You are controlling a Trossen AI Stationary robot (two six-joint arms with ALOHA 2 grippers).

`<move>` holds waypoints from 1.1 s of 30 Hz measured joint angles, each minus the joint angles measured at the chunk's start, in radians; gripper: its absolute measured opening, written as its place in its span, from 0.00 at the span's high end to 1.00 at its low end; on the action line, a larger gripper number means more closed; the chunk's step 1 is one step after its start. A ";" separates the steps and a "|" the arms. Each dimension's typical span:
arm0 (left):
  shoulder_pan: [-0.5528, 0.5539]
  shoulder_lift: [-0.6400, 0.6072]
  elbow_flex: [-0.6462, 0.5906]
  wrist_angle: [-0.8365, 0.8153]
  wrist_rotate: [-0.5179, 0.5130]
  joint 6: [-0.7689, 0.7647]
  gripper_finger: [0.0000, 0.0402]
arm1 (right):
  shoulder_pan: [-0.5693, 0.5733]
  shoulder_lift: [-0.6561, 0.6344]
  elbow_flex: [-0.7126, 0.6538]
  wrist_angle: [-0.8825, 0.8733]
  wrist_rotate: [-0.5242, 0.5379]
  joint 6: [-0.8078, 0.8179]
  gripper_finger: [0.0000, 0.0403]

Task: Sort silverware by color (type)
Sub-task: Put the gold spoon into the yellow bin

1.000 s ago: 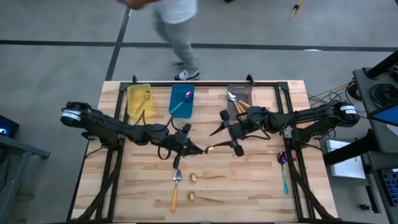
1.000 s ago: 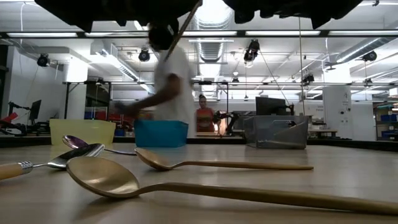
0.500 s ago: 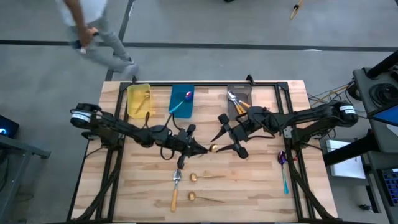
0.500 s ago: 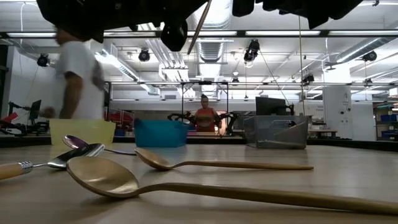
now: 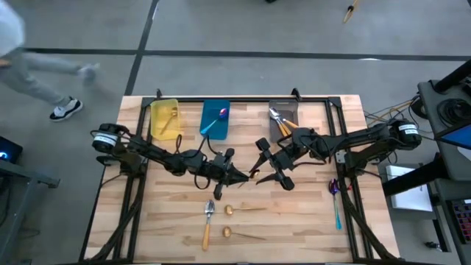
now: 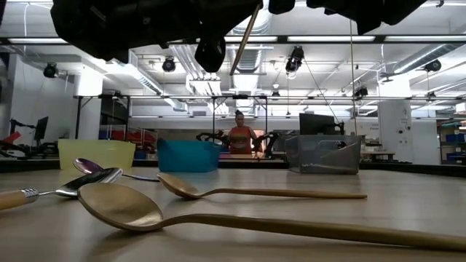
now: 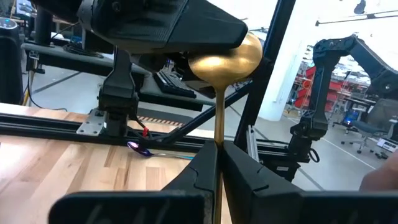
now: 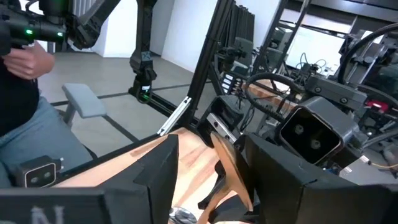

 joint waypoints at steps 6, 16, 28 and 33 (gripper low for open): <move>0.002 0.000 0.000 0.003 0.000 0.000 1.00 | 0.000 0.002 0.000 0.001 0.001 -0.004 0.68; 0.002 -0.001 0.000 0.007 0.002 -0.002 1.00 | -0.003 0.002 0.000 -0.005 0.015 -0.005 0.96; 0.018 -0.010 0.000 -0.009 -0.010 -0.001 1.00 | -0.023 -0.019 0.000 -0.080 0.074 0.020 0.97; 0.031 -0.046 0.000 -0.078 -0.011 -0.001 1.00 | -0.031 -0.088 0.000 -0.252 0.362 -0.012 0.97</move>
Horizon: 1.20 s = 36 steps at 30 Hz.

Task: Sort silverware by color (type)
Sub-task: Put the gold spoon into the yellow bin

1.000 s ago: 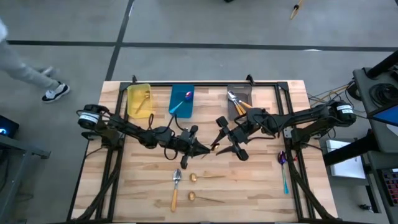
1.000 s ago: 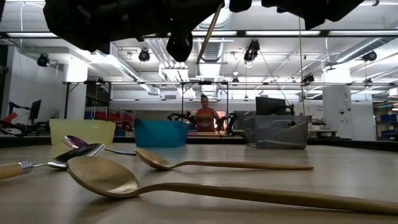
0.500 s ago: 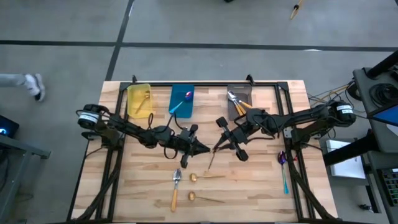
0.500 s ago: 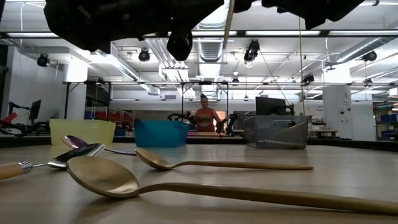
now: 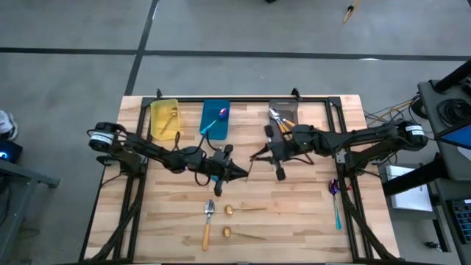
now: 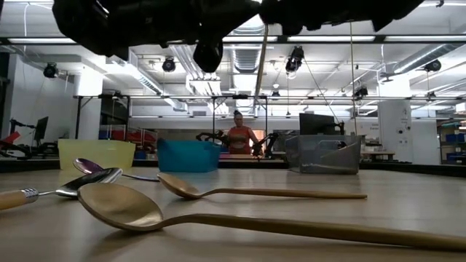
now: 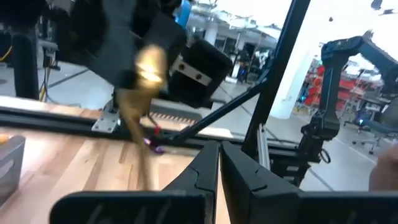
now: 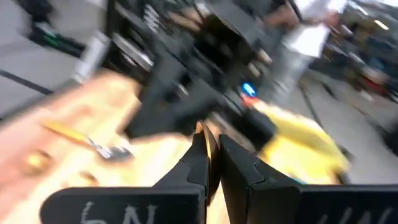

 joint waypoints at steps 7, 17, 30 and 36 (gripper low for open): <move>0.005 -0.102 0.010 -0.278 -0.281 0.017 1.00 | -0.001 -0.073 0.000 -0.151 0.366 0.011 0.97; 0.007 -0.089 0.133 -0.515 -0.645 0.124 0.92 | -0.001 -0.033 0.000 -0.025 0.615 0.032 0.97; 0.009 -0.013 0.169 -0.505 -0.871 0.194 0.66 | 0.000 0.065 -0.001 0.167 0.644 0.066 0.97; 0.009 0.034 0.169 -0.450 -0.889 0.193 0.66 | -0.001 0.085 -0.001 0.194 0.704 0.085 0.97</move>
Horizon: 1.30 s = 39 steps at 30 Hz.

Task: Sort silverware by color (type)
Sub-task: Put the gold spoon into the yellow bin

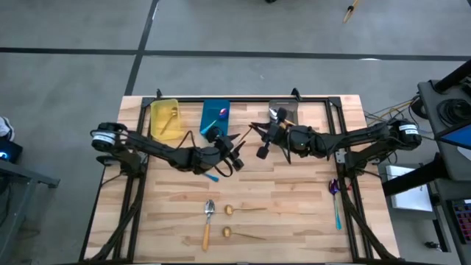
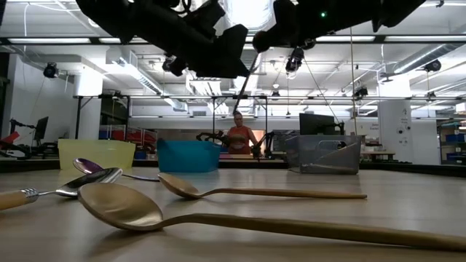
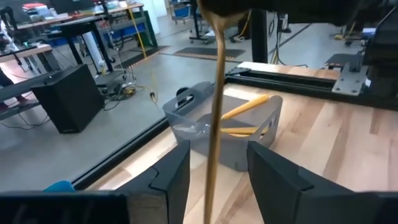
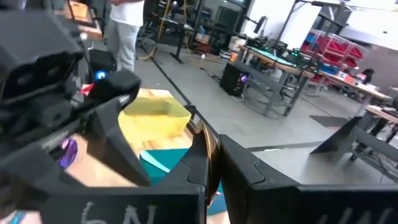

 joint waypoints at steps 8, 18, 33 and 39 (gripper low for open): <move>0.006 0.054 0.011 0.074 -0.028 0.000 0.70 | 0.000 0.000 0.000 0.009 0.001 0.029 0.97; 0.011 0.114 0.097 0.049 -0.131 0.062 0.71 | 0.000 0.000 0.000 0.008 0.018 0.024 0.97; 0.009 0.114 0.100 0.036 -0.124 0.034 0.98 | 0.000 0.001 0.000 0.007 0.017 0.024 0.97; 0.009 0.114 0.100 0.034 -0.123 0.021 0.99 | 0.000 0.001 0.000 0.003 0.016 0.006 0.97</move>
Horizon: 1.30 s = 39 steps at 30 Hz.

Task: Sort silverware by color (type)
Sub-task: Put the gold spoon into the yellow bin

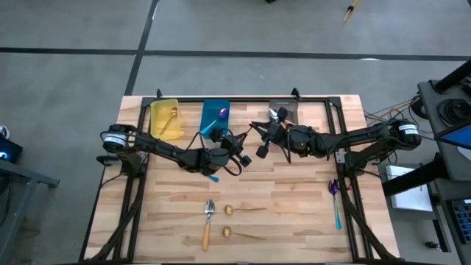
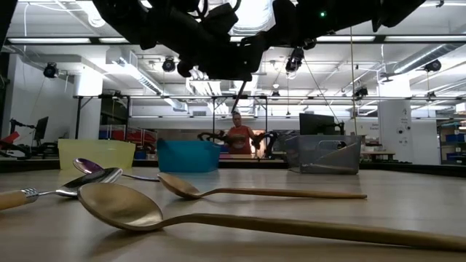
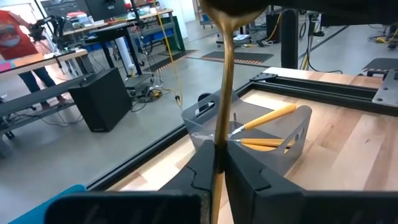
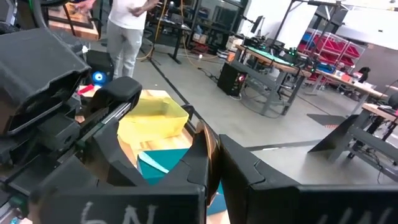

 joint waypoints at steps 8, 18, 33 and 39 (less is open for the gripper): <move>0.002 0.000 -0.001 0.000 -0.012 -0.033 0.99 | 0.000 0.000 0.000 -0.008 0.002 0.011 0.79; 0.025 -0.131 0.004 -0.342 -0.010 -0.187 1.00 | 0.000 -0.014 0.000 -0.057 0.171 -0.018 0.60; 0.238 -0.442 0.143 -1.716 0.187 -0.877 1.00 | 0.000 -0.051 0.000 -0.116 0.273 -0.034 0.57; 0.410 -0.483 0.099 -1.765 0.327 -0.818 1.00 | 0.000 -0.051 0.000 -0.116 0.273 -0.035 0.57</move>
